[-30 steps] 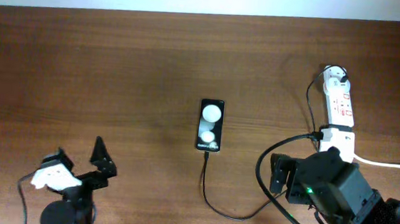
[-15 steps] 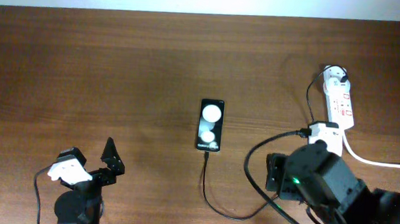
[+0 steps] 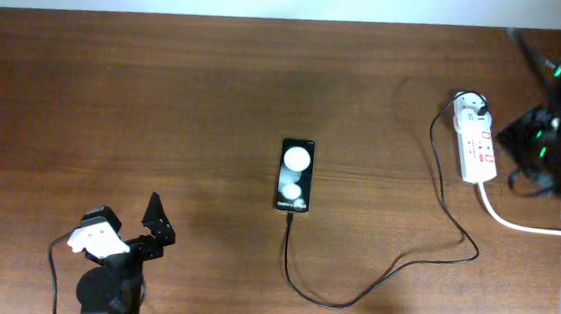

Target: Plug charger to phone and switch on socket

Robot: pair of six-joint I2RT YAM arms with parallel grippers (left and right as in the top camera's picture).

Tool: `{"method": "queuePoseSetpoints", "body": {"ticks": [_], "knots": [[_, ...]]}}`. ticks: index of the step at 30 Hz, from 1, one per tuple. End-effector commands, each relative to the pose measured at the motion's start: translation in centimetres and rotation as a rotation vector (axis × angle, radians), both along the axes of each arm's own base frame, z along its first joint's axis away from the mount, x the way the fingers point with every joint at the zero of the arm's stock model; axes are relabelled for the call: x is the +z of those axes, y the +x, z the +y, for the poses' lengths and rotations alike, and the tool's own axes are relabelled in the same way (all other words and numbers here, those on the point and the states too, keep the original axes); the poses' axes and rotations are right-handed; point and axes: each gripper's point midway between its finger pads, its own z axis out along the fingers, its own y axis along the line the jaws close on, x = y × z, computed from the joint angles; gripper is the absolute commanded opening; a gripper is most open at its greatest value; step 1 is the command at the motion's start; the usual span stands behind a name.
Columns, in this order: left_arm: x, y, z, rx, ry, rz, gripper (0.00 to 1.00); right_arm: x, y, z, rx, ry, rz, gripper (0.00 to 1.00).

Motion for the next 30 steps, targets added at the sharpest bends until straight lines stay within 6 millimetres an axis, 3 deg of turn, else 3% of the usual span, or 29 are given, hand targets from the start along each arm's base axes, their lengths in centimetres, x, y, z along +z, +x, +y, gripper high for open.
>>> {"method": "queuePoseSetpoints", "body": {"ticks": [1,3,5,11,14,16,22,30], "knots": [[-0.1,0.0,0.0,-0.003,-0.007,-0.003,0.99,-2.3,4.1,-1.7,0.014,0.118,0.055,0.04],[-0.1,0.0,0.0,-0.003,-0.007,-0.003,0.99,-5.3,7.2,-3.6,-0.009,0.176,0.104,0.04],[-0.1,0.0,0.0,-0.003,-0.007,-0.003,0.99,-9.8,9.8,-6.0,-0.048,0.211,0.164,0.04],[-0.1,0.0,0.0,-0.003,-0.007,-0.003,0.99,-20.8,13.3,-8.2,-0.073,0.268,0.299,0.04],[-0.1,0.0,0.0,-0.003,-0.007,-0.003,0.99,-24.1,13.8,-8.3,-0.076,0.283,0.343,0.04],[-0.1,0.0,0.0,-0.003,-0.007,-0.003,0.99,-25.1,14.4,-8.5,-0.075,0.279,0.335,0.04],[-0.1,0.0,0.0,-0.003,-0.007,-0.003,0.99,-25.3,15.7,-9.1,-0.072,0.259,0.288,0.04],[-0.1,0.0,0.0,-0.003,-0.007,-0.003,0.99,-27.5,15.9,-9.1,-0.072,0.267,0.311,0.04]]}}
